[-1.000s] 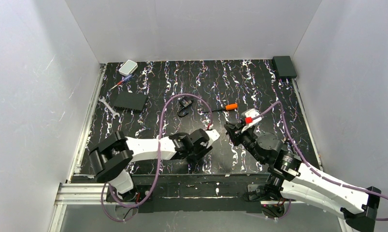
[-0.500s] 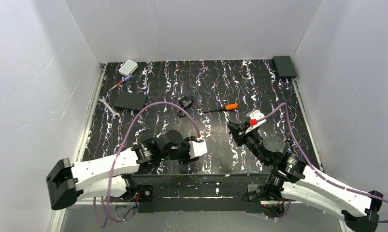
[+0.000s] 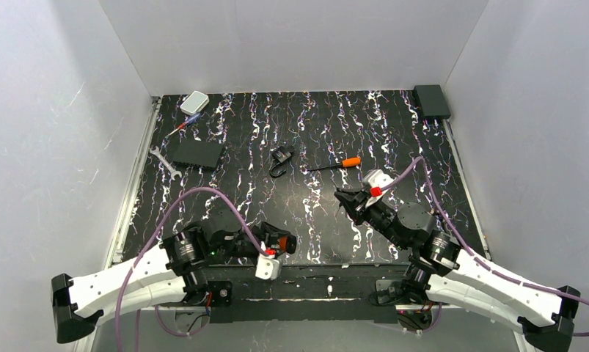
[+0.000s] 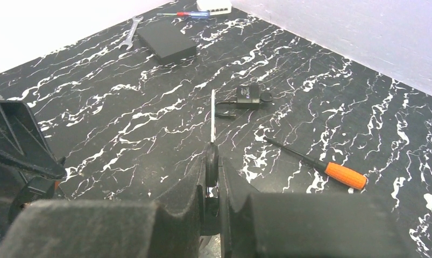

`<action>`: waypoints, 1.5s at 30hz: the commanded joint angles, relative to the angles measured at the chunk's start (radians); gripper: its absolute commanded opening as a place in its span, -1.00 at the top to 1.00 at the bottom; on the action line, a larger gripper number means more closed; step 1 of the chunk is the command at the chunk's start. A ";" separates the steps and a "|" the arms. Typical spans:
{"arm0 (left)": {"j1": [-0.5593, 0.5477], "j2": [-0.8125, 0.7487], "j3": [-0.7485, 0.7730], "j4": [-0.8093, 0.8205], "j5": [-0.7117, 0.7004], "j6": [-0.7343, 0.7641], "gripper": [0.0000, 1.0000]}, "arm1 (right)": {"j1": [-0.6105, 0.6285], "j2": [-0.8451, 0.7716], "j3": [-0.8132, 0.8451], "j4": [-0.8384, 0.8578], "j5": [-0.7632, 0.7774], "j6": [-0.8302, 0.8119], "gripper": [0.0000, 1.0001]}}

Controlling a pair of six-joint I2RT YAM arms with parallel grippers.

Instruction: Unlock with the key

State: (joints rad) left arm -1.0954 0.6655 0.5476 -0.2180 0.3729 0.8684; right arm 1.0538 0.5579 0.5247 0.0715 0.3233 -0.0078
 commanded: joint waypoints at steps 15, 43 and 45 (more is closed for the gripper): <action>0.002 -0.246 -0.002 0.170 0.267 0.042 1.00 | -0.003 0.039 -0.038 0.130 -0.095 0.000 0.97; 0.048 -0.101 -0.086 0.291 -0.085 0.237 1.00 | -0.003 0.320 0.359 -0.470 -0.306 0.442 0.97; 0.048 -0.116 -0.122 0.326 -0.128 0.201 1.00 | -0.003 0.388 0.436 -0.572 -0.448 0.521 0.97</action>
State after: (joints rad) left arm -1.0527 0.5774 0.4511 -0.0120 0.2909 1.0729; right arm 1.0538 0.9195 0.8669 -0.3679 0.0154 0.4194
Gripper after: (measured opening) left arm 0.411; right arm 0.175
